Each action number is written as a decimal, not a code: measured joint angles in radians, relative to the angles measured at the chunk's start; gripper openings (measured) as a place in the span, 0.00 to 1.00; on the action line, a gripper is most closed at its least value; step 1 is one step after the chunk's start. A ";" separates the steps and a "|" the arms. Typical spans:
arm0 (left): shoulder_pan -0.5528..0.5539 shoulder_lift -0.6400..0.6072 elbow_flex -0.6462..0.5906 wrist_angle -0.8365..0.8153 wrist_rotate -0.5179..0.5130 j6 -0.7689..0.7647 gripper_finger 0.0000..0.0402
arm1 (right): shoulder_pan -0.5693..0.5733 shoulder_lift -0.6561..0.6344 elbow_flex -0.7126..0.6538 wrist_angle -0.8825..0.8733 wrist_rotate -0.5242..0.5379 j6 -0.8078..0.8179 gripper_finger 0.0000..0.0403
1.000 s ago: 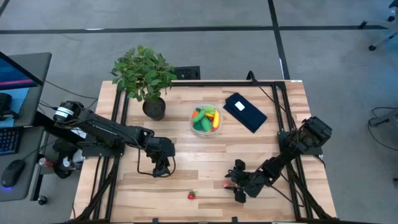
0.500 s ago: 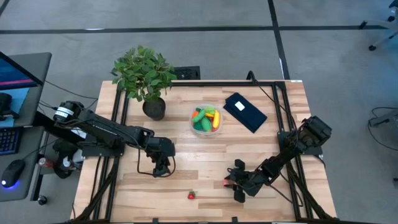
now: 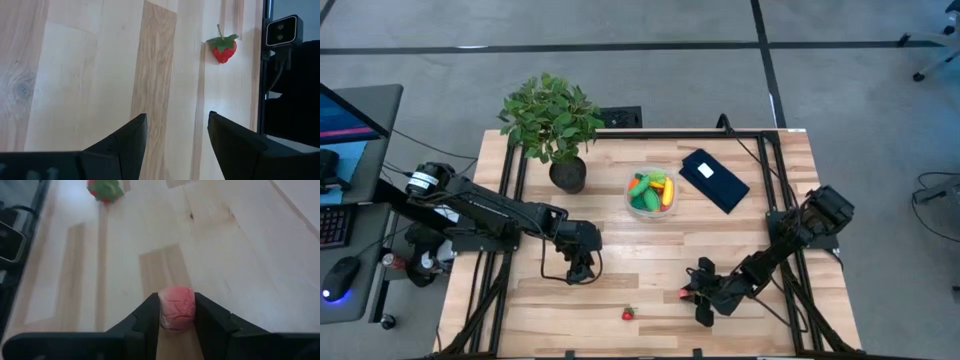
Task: Pick and placing Produce into tupperware
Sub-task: Put the pink peach into the transparent bin
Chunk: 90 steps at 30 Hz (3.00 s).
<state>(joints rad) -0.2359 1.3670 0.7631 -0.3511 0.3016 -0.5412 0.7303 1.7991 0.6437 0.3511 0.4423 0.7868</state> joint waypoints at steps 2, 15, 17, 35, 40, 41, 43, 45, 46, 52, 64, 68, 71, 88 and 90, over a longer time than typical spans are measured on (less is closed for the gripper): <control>0.000 0.000 0.000 0.000 -0.001 0.007 0.49 | -0.003 -0.008 0.000 0.002 0.000 0.000 0.25; 0.000 0.000 0.000 0.003 -0.048 0.049 0.49 | -0.081 -0.177 0.000 -0.123 0.002 -0.119 0.25; 0.000 0.000 0.000 0.006 -0.060 0.050 0.49 | -0.097 -0.215 0.000 -0.174 0.003 -0.141 0.25; 0.000 0.000 0.000 0.016 -0.229 0.162 0.49 | -0.253 -0.480 0.000 -0.515 0.004 -0.196 0.25; 0.000 0.000 0.000 0.092 -0.298 0.208 0.49 | -0.332 -0.510 0.000 -0.440 0.029 -0.279 0.25; 0.000 0.000 0.000 0.109 -0.313 0.221 0.49 | -0.349 -0.513 0.000 -0.418 0.038 -0.297 0.25; 0.000 0.000 0.000 0.139 -0.339 0.245 0.49 | -0.383 -0.513 0.000 -0.370 0.053 -0.334 0.25; 0.000 0.000 0.000 0.165 -0.367 0.267 0.49 | -0.416 -0.510 0.000 -0.324 0.057 -0.373 0.25; 0.000 0.000 0.000 0.175 -0.381 0.276 0.49 | -0.434 -0.504 0.000 -0.303 0.057 -0.391 0.25; 0.000 0.000 0.000 0.210 -0.477 0.296 0.49 | -0.534 -0.482 0.000 -0.288 0.056 -0.457 0.25; 0.000 0.000 0.000 0.225 -0.534 0.241 0.49 | -0.686 -0.346 -0.001 -0.170 0.037 -0.474 0.25; 0.000 0.000 0.000 0.222 -0.538 0.224 0.49 | -0.714 -0.274 -0.001 -0.103 -0.001 -0.468 0.25; 0.000 0.000 0.000 0.211 -0.538 0.205 0.49 | -0.730 -0.232 0.000 -0.074 -0.024 -0.443 0.25; 0.000 0.000 0.000 0.200 -0.576 0.152 0.49 | -0.814 -0.217 0.000 -0.073 -0.073 -0.420 0.25; 0.000 0.000 0.000 0.200 -0.582 0.152 0.49 | -0.826 -0.217 0.000 -0.073 -0.101 -0.420 0.25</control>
<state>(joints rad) -0.2359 1.3674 0.7635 -0.1513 -0.2807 -0.3889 -0.0959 1.5826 0.6441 0.2783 0.3417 0.3668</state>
